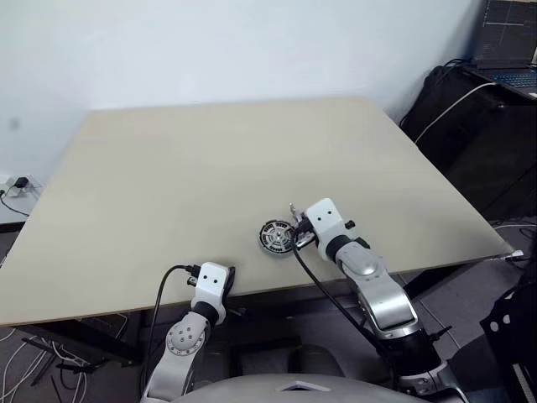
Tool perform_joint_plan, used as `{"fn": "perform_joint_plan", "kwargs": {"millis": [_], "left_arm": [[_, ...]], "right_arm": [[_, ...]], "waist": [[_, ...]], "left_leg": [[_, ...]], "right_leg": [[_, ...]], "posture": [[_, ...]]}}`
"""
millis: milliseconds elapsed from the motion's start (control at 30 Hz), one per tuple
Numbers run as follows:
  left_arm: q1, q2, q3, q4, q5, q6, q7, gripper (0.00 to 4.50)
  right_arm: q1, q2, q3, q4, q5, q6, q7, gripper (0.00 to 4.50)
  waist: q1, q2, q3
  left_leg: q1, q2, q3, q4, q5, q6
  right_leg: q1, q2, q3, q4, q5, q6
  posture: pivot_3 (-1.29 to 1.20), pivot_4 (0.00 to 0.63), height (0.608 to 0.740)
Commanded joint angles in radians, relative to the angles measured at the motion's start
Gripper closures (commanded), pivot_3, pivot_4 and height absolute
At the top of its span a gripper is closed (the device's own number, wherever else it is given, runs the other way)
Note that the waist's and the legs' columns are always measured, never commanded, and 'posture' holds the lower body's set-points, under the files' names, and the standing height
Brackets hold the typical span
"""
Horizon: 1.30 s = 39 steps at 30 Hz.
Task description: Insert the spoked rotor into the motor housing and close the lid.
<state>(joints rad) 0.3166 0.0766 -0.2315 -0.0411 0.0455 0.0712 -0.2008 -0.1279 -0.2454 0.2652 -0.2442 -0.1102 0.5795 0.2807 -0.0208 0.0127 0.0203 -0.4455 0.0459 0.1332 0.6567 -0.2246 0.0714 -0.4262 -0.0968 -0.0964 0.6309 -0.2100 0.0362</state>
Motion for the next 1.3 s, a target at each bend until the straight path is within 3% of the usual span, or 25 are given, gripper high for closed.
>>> {"fn": "perform_joint_plan", "kwargs": {"millis": [33, 367, 700, 867, 1133, 1300], "left_arm": [[-0.009, -0.002, 0.006, 0.014, -0.003, -0.028, 0.006, 4.50], [-0.043, 0.000, 0.017, 0.117, -0.005, -0.097, 0.007, 4.50], [-0.050, -0.001, 0.027, 0.194, -0.007, -0.167, 0.012, 4.50], [-0.057, -0.005, 0.028, 0.223, -0.005, -0.188, 0.014, 4.50], [-0.081, -0.008, 0.037, 0.304, -0.007, -0.237, 0.009, 4.50], [-0.100, -0.007, 0.044, 0.378, -0.011, -0.286, 0.006, 4.50]], "right_arm": [[-0.049, 0.014, 0.042, -0.018, 0.012, 0.021, 0.045, 4.47], [-0.137, 0.105, 0.108, 0.208, -0.001, -0.042, 0.055, 4.47], [-0.218, 0.158, 0.029, 0.420, 0.023, -0.058, 0.015, 4.47], [-0.204, 0.167, -0.003, 0.394, 0.060, -0.050, 0.040, 4.47], [-0.147, 0.122, -0.041, 0.293, 0.158, -0.367, 0.178, 4.47], [-0.136, 0.038, -0.033, 0.300, 0.205, -0.356, 0.312, 3.30]], "waist": [[0.000, 0.000, 0.000], [0.002, -0.001, -0.001], [0.001, 0.003, -0.004], [0.001, 0.007, -0.007], [0.003, 0.008, -0.007], [0.009, 0.009, -0.008]], "left_leg": [[0.000, 0.000, 0.000, 0.000, 0.000, 0.000], [0.000, 0.000, 0.000, 0.005, 0.000, 0.000], [0.003, 0.000, 0.000, 0.005, 0.000, -0.001], [0.004, 0.000, 0.000, 0.005, 0.000, -0.001], [0.004, 0.000, 0.000, 0.005, 0.000, 0.000], [0.006, 0.000, 0.000, 0.005, 0.000, 0.000]], "right_leg": [[0.000, 0.000, 0.000, 0.000, 0.000, 0.000], [0.000, -0.001, 0.000, 0.007, 0.001, -0.001], [0.000, -0.002, 0.000, 0.012, 0.003, -0.005], [0.000, -0.002, 0.000, 0.012, 0.003, -0.004], [0.000, -0.002, 0.000, 0.012, 0.003, -0.004], [0.001, -0.007, -0.003, 0.012, 0.003, -0.004]], "posture": [[0.00, 0.000, 0.740], [0.00, 0.000, 0.740], [0.00, 0.000, 0.740], [0.00, 0.000, 0.740], [0.00, 0.000, 0.740], [0.00, 0.000, 0.740]]}}
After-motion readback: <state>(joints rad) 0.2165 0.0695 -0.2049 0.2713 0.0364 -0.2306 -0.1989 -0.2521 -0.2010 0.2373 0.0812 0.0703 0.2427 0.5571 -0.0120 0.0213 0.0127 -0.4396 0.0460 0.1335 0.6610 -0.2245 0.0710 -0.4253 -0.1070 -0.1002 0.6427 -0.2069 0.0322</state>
